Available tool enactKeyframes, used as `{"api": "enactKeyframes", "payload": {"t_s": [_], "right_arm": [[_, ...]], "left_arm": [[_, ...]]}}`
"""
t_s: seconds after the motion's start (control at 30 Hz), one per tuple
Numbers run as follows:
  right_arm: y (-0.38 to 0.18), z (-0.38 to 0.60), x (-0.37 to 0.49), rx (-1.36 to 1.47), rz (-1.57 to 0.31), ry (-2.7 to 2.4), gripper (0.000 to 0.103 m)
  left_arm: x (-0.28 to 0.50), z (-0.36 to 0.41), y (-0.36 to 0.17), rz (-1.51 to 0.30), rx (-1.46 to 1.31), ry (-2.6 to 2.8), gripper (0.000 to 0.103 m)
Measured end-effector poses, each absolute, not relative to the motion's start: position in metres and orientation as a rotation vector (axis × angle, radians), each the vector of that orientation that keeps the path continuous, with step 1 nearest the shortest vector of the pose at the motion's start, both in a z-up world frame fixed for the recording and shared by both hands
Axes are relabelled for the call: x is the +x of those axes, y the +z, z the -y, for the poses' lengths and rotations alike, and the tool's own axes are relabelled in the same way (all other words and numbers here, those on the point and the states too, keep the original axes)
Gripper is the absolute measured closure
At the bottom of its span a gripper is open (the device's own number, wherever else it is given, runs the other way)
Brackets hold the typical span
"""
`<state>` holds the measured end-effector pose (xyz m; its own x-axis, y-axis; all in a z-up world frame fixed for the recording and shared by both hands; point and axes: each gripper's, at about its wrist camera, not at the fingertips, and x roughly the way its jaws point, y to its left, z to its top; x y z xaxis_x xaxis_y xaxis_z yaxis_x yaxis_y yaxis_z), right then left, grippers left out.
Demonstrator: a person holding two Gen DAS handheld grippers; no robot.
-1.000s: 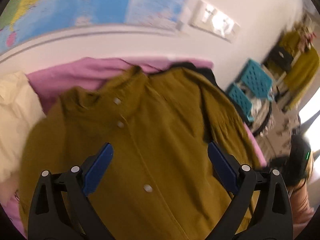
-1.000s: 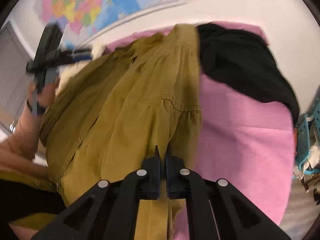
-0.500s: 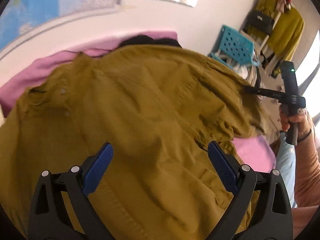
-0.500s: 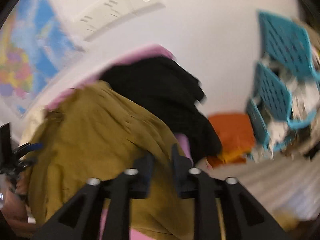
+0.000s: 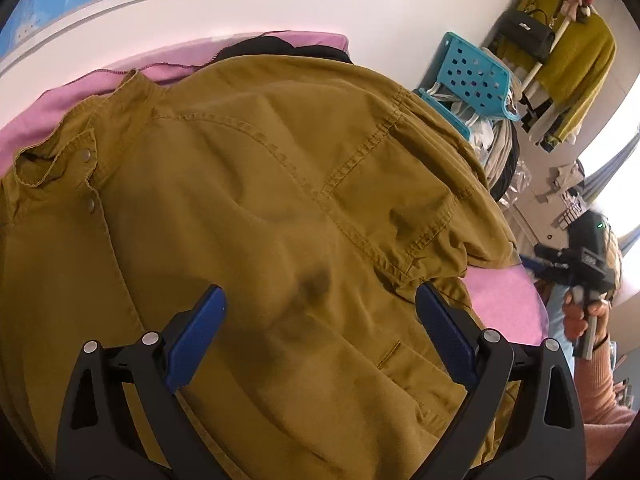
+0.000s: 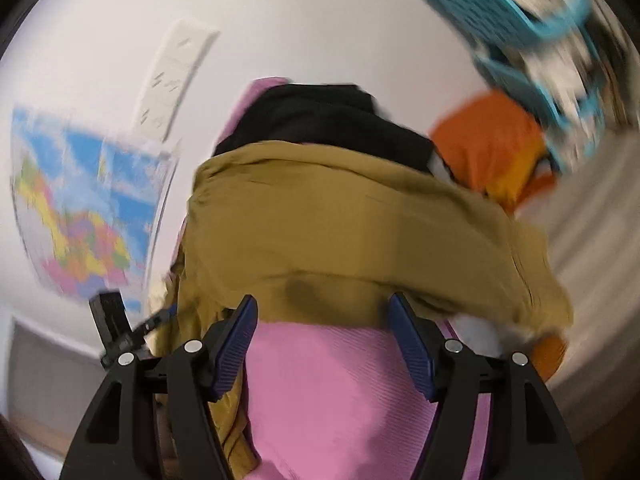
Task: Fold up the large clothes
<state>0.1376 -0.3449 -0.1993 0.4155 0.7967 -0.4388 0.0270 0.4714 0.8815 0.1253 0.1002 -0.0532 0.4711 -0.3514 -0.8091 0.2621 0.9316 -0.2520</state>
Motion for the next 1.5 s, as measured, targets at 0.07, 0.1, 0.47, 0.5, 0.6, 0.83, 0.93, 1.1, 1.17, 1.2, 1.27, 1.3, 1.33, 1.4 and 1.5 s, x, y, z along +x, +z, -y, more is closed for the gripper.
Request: {"api": "enactKeyframes", "payload": {"t_s": [0.07,0.1,0.47,0.5,0.6,0.83,0.93,1.1,1.17,1.2,1.27,1.3,1.33,1.4,1.5], "right_arm": [[-0.212,0.345,0.132,1.049,-1.062,0.608,0.035],[-0.218,0.345,0.130,1.083,-1.068,0.621,0.032],[-0.240,0.346,0.162,1.349,-0.957,0.616,0.068],[-0.224,0.348,0.162,1.272,-0.912,0.592,0.082],[-0.178,0.347,0.157,1.075,-0.814,0.533,0.093],[0.008,0.285,0.124,0.509,-0.474,0.553,0.094],[0.060,0.225,0.108,0.291,-0.384,0.630,0.094],[0.089,0.092,0.082,-0.063,-0.329,0.752,0.089],[0.079,0.032,0.078,-0.151,-0.381,0.861,0.088],[0.071,0.012,0.076,-0.183,-0.398,0.888,0.086],[0.049,-0.036,0.073,-0.259,-0.457,0.934,0.084],[0.034,-0.060,0.072,-0.293,-0.497,0.956,0.079],[0.023,-0.074,0.073,-0.315,-0.536,0.974,0.073],[-0.004,-0.101,0.075,-0.360,-0.628,1.002,0.053],[-0.023,-0.114,0.070,-0.396,-0.709,1.035,0.048]], "left_arm": [[0.123,-0.098,-0.052,-1.009,-0.094,-0.384,0.009],[0.121,-0.097,-0.052,-1.006,-0.092,-0.386,0.009],[0.117,-0.097,-0.054,-1.018,-0.110,-0.381,0.008],[0.117,-0.098,-0.054,-1.017,-0.111,-0.380,0.008],[0.116,-0.108,-0.053,-1.012,-0.127,-0.364,0.008],[0.113,-0.144,-0.040,-0.957,-0.217,-0.332,0.008],[0.106,-0.165,-0.029,-0.913,-0.255,-0.316,0.008],[0.087,-0.211,-0.011,-0.832,-0.305,-0.257,0.008],[0.078,-0.232,-0.006,-0.807,-0.324,-0.212,0.008],[0.073,-0.246,-0.005,-0.796,-0.336,-0.188,0.008],[0.065,-0.267,-0.004,-0.786,-0.356,-0.133,0.008],[0.059,-0.279,-0.004,-0.780,-0.363,-0.110,0.008],[0.054,-0.290,-0.004,-0.775,-0.371,-0.090,0.008],[0.049,-0.309,-0.007,-0.776,-0.395,-0.059,0.008],[0.047,-0.325,-0.015,-0.793,-0.410,-0.037,0.008]]}}
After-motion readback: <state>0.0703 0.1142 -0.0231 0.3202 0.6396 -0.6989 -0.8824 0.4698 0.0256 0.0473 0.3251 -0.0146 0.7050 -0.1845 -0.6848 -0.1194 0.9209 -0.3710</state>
